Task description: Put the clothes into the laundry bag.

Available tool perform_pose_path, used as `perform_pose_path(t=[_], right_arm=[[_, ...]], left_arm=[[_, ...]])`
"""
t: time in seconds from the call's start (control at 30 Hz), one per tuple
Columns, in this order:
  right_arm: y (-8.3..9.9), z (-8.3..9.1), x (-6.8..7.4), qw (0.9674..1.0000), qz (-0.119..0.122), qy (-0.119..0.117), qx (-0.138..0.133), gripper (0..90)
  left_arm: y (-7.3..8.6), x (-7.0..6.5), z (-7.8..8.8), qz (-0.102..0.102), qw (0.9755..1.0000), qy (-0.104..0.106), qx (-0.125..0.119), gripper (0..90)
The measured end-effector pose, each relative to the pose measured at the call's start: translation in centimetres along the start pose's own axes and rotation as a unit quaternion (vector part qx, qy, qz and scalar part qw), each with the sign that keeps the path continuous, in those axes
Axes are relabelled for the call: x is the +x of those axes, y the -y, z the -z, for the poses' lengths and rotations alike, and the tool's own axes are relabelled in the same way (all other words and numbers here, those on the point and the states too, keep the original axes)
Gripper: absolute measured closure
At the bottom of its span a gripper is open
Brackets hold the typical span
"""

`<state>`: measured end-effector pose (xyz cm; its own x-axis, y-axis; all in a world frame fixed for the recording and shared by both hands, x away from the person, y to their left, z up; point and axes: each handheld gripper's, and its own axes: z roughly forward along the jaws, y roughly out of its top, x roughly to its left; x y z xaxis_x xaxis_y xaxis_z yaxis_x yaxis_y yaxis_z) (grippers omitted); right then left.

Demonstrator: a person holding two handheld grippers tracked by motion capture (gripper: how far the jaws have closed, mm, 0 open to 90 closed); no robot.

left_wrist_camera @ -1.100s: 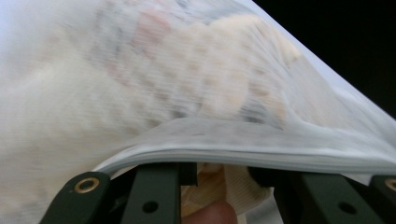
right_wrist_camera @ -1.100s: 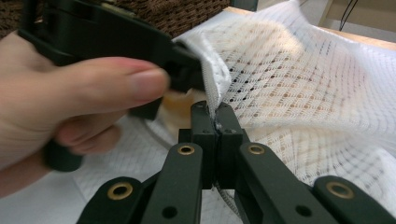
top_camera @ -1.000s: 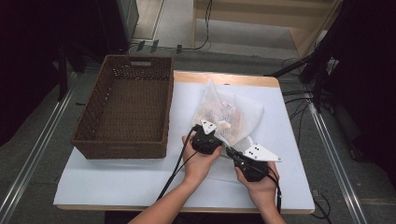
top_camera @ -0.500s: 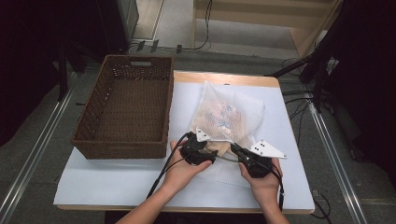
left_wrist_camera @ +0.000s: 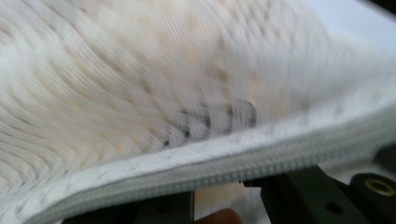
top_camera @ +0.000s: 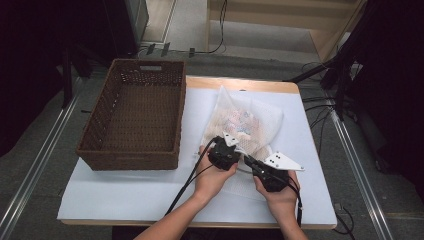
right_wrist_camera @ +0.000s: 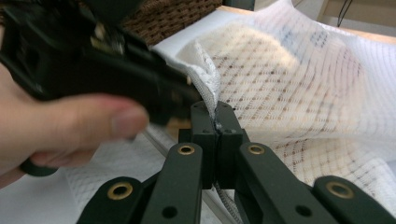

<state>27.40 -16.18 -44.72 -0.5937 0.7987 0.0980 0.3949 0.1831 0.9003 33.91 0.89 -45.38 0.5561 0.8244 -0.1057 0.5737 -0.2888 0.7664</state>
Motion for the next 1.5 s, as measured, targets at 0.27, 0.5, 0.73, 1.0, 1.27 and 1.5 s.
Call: perform_pose_path(t=[0.27, 0.5, 0.73, 1.0, 1.27, 1.5], right_arm=[[0.9, -0.5, -0.1, 0.9996, 0.008, 0.011, 0.026, 90.0], [0.5, -0.2, -1.1, 0.9997, -0.013, 0.014, 0.012, 90.0], [0.3, -0.3, -0.6, 0.9998, -0.006, 0.013, 0.011, 90.0], [0.3, -0.3, -0.3, 0.9999, -0.003, 0.009, 0.011, 90.0], [1.1, -0.2, -0.9, 0.9996, -0.001, 0.015, 0.022, 90.0], [1.1, 0.7, -1.7, 0.9993, -0.004, 0.037, 0.005, 87.9]], left_arm=[[0.8, 2.1, -1.8, 0.057, 0.9980, -0.024, 0.010, 73.9], [2.0, 1.5, 1.3, -0.019, 0.9993, -0.019, 0.027, 43.0], [2.3, 1.0, 0.1, -0.045, 0.9963, -0.050, 0.054, 54.9], [0.7, 0.8, -1.4, -0.036, 0.9983, -0.019, 0.041, 84.5], [0.8, 1.8, -1.7, 0.006, 0.9994, -0.012, 0.033, 79.0], [1.3, 1.2, 4.8, -0.055, 0.9969, 0.052, -0.023, 58.5]])
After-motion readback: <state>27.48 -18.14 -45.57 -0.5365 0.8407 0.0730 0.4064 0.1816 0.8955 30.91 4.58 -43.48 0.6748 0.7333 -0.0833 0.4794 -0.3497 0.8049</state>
